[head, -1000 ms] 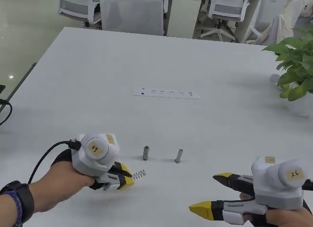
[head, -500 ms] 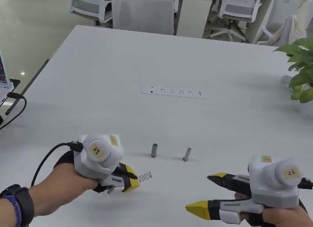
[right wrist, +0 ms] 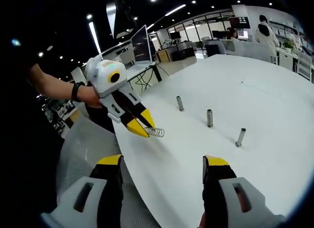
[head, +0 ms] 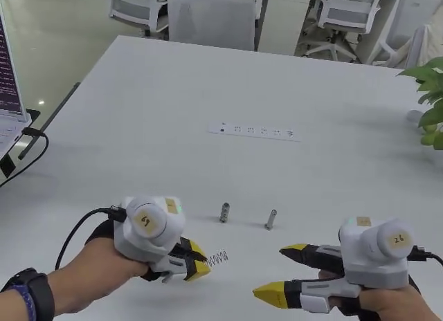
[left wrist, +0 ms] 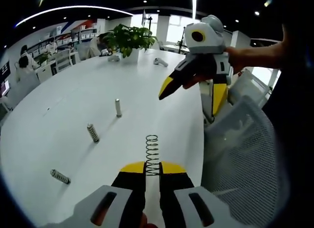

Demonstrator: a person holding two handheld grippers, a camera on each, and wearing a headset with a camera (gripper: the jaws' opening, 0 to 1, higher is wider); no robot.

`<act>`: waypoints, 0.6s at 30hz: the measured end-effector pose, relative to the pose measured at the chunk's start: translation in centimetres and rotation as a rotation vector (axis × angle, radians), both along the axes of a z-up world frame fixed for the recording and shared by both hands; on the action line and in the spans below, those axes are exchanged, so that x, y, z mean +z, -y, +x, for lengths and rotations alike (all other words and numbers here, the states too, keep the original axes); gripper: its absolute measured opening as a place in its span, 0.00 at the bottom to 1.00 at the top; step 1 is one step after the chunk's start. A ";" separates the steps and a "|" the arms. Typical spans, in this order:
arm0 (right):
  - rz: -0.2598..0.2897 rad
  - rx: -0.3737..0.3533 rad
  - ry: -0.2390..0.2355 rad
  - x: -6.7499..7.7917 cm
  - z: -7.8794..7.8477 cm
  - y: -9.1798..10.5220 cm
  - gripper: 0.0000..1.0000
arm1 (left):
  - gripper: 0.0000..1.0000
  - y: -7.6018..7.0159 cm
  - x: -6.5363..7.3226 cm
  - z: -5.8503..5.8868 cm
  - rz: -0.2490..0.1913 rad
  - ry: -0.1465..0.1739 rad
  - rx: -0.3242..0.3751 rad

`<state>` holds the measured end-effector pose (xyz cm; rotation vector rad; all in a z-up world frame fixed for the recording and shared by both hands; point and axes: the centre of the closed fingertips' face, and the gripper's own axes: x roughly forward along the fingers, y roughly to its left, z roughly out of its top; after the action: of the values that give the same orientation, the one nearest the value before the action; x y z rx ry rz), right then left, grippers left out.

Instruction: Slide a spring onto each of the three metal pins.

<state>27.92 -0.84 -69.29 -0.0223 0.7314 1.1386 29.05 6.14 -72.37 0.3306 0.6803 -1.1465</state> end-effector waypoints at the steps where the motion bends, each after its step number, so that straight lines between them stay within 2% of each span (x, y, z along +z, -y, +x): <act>1: 0.002 0.005 -0.001 0.0 0.0 -0.2 0.63 | 0.02 0.1 0.1 -0.1 -0.003 0.001 -0.002; 13: 0.038 0.070 -0.019 0.2 -0.6 -2.1 0.57 | 0.02 2.0 1.3 -1.3 -0.027 0.021 -0.048; 18: 0.053 0.101 -0.024 0.3 -0.9 -2.7 0.51 | 0.02 2.6 1.9 -1.7 -0.039 0.030 -0.065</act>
<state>27.04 1.85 -68.96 -0.0010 0.7281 1.2562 27.30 3.53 -70.44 0.3383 0.6244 -1.2129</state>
